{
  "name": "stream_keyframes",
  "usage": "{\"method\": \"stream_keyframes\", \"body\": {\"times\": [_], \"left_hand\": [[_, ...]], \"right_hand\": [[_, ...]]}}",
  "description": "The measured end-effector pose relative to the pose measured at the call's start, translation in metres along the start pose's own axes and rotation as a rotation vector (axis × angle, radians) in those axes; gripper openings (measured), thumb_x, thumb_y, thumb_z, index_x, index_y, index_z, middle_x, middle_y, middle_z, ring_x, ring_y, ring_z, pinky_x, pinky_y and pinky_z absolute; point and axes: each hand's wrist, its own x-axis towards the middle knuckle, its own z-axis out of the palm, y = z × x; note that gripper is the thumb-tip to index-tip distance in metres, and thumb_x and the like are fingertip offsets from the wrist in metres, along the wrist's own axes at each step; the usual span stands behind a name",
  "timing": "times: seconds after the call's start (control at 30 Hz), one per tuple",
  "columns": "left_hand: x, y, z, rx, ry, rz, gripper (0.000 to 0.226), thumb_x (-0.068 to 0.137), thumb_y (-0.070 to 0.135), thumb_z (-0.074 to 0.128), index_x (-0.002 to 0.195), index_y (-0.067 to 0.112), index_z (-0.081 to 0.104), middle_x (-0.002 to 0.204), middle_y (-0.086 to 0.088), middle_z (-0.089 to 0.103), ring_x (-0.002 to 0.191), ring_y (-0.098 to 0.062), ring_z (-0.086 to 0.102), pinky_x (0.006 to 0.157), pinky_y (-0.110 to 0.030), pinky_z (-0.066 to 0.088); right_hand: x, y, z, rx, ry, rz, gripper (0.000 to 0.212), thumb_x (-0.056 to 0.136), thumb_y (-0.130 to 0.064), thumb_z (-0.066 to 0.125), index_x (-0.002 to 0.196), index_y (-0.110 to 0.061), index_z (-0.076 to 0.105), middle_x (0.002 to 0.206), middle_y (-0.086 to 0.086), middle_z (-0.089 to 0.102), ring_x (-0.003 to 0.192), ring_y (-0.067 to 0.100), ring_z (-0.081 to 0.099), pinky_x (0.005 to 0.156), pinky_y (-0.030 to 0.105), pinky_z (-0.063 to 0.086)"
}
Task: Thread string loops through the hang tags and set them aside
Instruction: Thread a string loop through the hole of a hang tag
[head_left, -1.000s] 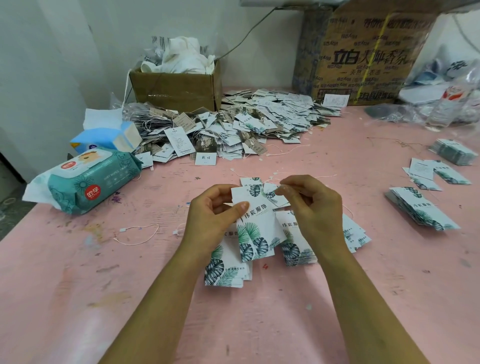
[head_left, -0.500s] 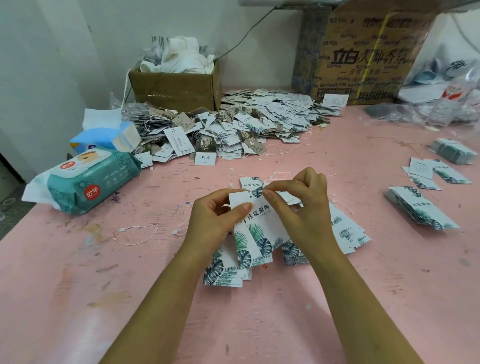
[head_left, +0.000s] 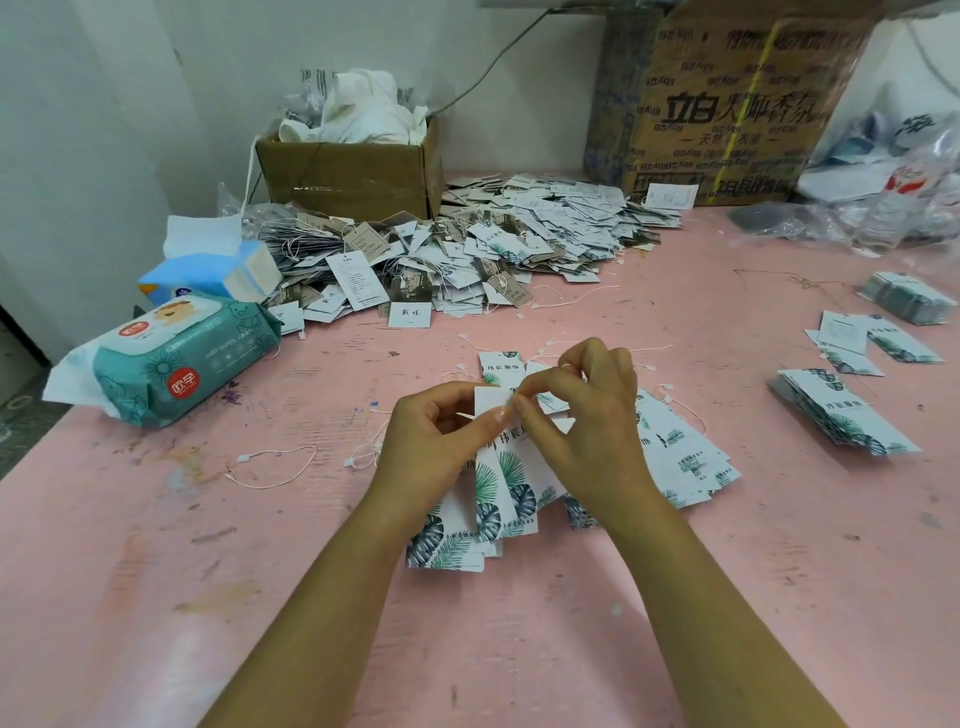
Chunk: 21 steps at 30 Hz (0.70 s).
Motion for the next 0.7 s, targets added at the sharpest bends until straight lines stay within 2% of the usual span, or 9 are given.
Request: {"method": "stream_keyframes", "body": {"times": [0.1, 0.2, 0.3, 0.37, 0.47, 0.57, 0.63, 0.7], "left_hand": [[-0.0012, 0.0011, 0.0003, 0.029, -0.033, 0.003, 0.012, 0.077, 0.023, 0.069, 0.088, 0.023, 0.074, 0.084, -0.006, 0.074, 0.079, -0.034, 0.067, 0.078, -0.046, 0.054], [-0.0025, 0.0022, 0.002, 0.043, -0.063, -0.003, 0.029, 0.069, 0.036, 0.068, 0.092, 0.019, 0.074, 0.084, -0.011, 0.073, 0.083, -0.043, 0.064, 0.079, -0.048, 0.053], [-0.0012, 0.0014, 0.0028, 0.047, -0.043, -0.019, 0.011, 0.08, 0.02, 0.067, 0.09, 0.02, 0.073, 0.083, -0.009, 0.073, 0.083, -0.038, 0.066, 0.077, -0.044, 0.054], [-0.0003, 0.0006, 0.0021, 0.038, -0.03, -0.03, 0.016, 0.085, 0.009, 0.063, 0.089, 0.022, 0.072, 0.082, -0.006, 0.074, 0.08, -0.03, 0.068, 0.075, -0.04, 0.055], [-0.0003, 0.0003, 0.0011, 0.03, -0.056, -0.029, 0.017, 0.086, 0.009, 0.061, 0.093, 0.022, 0.072, 0.084, -0.006, 0.074, 0.081, -0.031, 0.067, 0.077, -0.041, 0.055], [0.0003, 0.0, 0.0001, 0.009, -0.093, -0.027, 0.018, 0.091, 0.011, 0.055, 0.099, 0.016, 0.07, 0.087, -0.014, 0.071, 0.079, -0.036, 0.064, 0.074, -0.038, 0.055], [0.0018, 0.0, -0.0017, -0.042, -0.108, -0.05, 0.024, 0.095, 0.008, 0.046, 0.098, 0.014, 0.069, 0.082, -0.011, 0.07, 0.072, -0.025, 0.063, 0.065, -0.027, 0.055], [0.0028, 0.0003, -0.0035, -0.073, -0.116, -0.057, 0.024, 0.094, 0.004, 0.045, 0.094, 0.013, 0.067, 0.078, -0.006, 0.07, 0.07, -0.02, 0.064, 0.063, -0.026, 0.054]], "right_hand": [[0.0001, -0.0004, 0.0001, 0.005, 0.009, 0.01, 0.011, 0.075, -0.019, 0.067, 0.076, -0.009, 0.071, 0.082, 0.0, 0.038, 0.081, 0.022, 0.037, 0.072, 0.025, 0.022], [0.0004, -0.0001, 0.0003, 0.002, 0.014, 0.033, 0.011, 0.075, -0.018, 0.067, 0.075, -0.008, 0.071, 0.081, 0.001, 0.038, 0.081, 0.023, 0.037, 0.072, 0.025, 0.023], [-0.0001, 0.002, 0.0002, 0.012, -0.011, 0.059, 0.011, 0.075, -0.018, 0.067, 0.075, -0.008, 0.071, 0.081, 0.0, 0.038, 0.082, 0.023, 0.037, 0.073, 0.026, 0.024], [-0.0006, 0.0026, 0.0006, 0.024, -0.032, 0.061, 0.012, 0.076, -0.019, 0.066, 0.076, -0.008, 0.071, 0.082, -0.001, 0.038, 0.083, 0.022, 0.036, 0.074, 0.026, 0.025], [-0.0011, 0.0017, 0.0017, 0.033, -0.04, 0.064, 0.013, 0.076, -0.02, 0.066, 0.076, -0.008, 0.071, 0.082, -0.001, 0.039, 0.084, 0.021, 0.036, 0.073, 0.027, 0.027], [-0.0003, 0.0025, 0.001, 0.033, -0.025, 0.07, 0.011, 0.076, -0.019, 0.067, 0.077, -0.008, 0.071, 0.081, 0.0, 0.039, 0.083, 0.022, 0.037, 0.073, 0.027, 0.027], [0.0004, 0.0031, -0.0004, 0.059, -0.029, 0.088, 0.013, 0.077, -0.02, 0.066, 0.079, -0.008, 0.072, 0.081, 0.001, 0.04, 0.084, 0.022, 0.037, 0.074, 0.026, 0.027], [0.0007, 0.0024, -0.0017, 0.098, -0.037, 0.096, 0.014, 0.077, -0.021, 0.066, 0.081, -0.009, 0.072, 0.08, 0.002, 0.041, 0.085, 0.021, 0.037, 0.074, 0.024, 0.027]]}}
